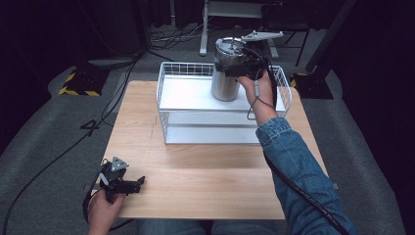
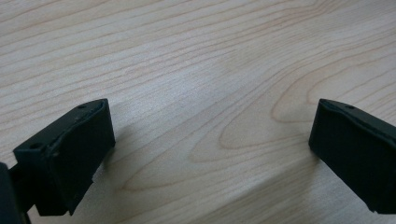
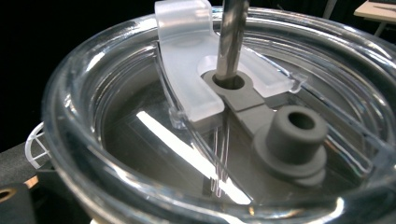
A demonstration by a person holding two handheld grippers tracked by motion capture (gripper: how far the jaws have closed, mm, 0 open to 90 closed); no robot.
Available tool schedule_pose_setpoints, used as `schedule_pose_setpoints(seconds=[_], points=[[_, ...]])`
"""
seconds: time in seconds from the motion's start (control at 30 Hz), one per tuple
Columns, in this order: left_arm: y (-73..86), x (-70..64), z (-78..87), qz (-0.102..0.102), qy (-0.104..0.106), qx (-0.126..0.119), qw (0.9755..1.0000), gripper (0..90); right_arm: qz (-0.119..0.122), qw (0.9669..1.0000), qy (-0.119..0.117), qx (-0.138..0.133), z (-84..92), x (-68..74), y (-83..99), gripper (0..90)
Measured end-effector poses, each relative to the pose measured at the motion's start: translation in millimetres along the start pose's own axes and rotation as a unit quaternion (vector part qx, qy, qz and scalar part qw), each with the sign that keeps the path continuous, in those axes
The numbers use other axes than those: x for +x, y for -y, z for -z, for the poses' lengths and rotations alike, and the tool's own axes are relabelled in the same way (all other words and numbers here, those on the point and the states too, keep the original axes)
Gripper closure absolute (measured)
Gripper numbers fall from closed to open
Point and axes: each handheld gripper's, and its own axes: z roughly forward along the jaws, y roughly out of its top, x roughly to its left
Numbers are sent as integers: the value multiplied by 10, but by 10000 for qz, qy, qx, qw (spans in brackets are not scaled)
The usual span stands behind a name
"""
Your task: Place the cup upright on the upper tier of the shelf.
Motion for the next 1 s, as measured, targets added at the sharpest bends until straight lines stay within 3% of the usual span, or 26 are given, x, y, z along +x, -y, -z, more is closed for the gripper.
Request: schedule_pose_setpoints(seconds=[0.43, 0.53, 1.0], points=[[0, 1, 0, -9, -4, -1, 10000, 6, -7, 10000, -34, 12, -16, -56, 84, 37], [0, 1, 0, -10, -7, 0, 10000, 6, 113, 9999, -33, 35, -23, -47, 83, 36], [0, 1, 0, -10, -5, -2, 10000, 6, 193, 9998, -34, -18, -41, -67, 89, 0]])
